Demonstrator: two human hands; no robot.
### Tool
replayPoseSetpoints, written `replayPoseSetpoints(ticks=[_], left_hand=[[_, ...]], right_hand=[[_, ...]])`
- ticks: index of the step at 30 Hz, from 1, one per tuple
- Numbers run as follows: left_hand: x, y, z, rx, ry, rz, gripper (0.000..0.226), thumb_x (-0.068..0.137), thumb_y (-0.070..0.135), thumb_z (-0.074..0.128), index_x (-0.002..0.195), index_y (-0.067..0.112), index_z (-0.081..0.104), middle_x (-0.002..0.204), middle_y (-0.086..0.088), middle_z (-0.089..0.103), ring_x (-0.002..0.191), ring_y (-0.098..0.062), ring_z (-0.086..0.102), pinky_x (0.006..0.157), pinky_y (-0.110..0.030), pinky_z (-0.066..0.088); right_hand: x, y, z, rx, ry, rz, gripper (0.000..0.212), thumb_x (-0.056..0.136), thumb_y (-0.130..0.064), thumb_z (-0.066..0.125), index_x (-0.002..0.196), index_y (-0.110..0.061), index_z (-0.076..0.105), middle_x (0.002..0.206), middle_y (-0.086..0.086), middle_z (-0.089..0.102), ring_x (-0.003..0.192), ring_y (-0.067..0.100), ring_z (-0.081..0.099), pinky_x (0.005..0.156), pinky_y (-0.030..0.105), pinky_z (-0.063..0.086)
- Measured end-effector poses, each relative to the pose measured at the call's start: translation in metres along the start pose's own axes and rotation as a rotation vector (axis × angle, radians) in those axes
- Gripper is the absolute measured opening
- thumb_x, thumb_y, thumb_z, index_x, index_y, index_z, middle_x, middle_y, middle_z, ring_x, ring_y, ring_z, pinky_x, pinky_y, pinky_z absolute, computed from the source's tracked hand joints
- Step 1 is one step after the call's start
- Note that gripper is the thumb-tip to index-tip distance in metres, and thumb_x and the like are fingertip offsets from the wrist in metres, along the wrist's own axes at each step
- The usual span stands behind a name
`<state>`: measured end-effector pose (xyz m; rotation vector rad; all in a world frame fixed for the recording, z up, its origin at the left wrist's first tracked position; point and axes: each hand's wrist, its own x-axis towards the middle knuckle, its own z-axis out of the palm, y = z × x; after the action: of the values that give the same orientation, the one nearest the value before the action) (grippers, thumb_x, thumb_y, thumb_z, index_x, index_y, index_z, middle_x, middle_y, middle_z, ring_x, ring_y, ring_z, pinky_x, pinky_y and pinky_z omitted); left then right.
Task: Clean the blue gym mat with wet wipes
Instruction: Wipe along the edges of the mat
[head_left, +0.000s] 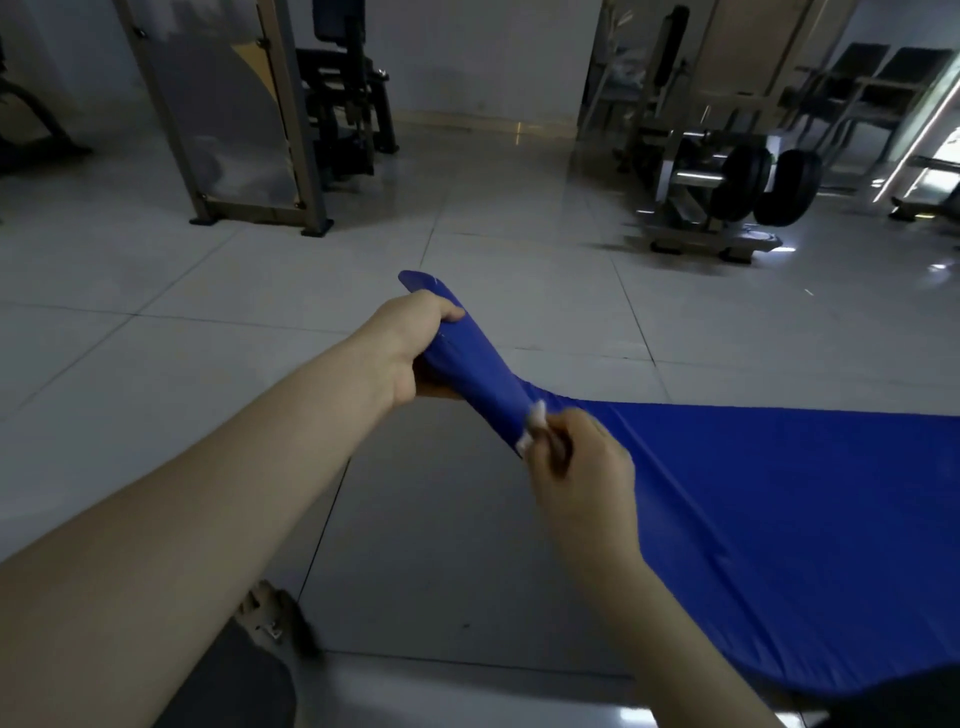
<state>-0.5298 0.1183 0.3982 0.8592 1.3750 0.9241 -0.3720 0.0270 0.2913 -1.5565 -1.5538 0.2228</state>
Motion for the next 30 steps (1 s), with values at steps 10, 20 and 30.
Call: replayPoseSetpoints(ticks=[10,20,30], left_hand=[[0.005,-0.012,0.007,-0.003,-0.051,0.063,0.004,0.082,0.015,0.065,0.082,0.014,0.061,0.078,-0.005,0.069,0.059,-0.014,0.069,0.049,-0.026,0.055],[0.015,-0.008,-0.003,-0.059,0.072,0.066,0.017,0.09,0.02,0.066,0.099,0.018,0.051,0.105,-0.013,0.068,0.088,-0.029,0.071,0.066,-0.04,0.064],[0.034,-0.003,-0.038,-0.129,0.188,0.15,0.046,0.082,0.023,0.076,0.122,0.014,0.054,0.099,-0.011,0.071,0.081,-0.025,0.074,0.058,-0.034,0.062]], right_hand=[[0.035,-0.059,0.019,0.187,0.034,0.034,0.021,0.103,-0.03,0.052,0.085,-0.022,0.059,0.071,-0.009,0.06,0.063,0.007,0.056,0.056,0.02,0.043],[0.008,-0.001,0.011,-0.05,-0.097,0.092,0.031,0.101,-0.051,0.041,0.083,-0.028,0.05,0.067,-0.005,0.057,0.057,0.009,0.056,0.054,0.028,0.048],[0.029,-0.029,0.041,0.152,-0.076,0.061,0.028,0.104,-0.041,0.047,0.085,-0.023,0.055,0.07,-0.006,0.06,0.059,0.009,0.054,0.054,0.028,0.047]])
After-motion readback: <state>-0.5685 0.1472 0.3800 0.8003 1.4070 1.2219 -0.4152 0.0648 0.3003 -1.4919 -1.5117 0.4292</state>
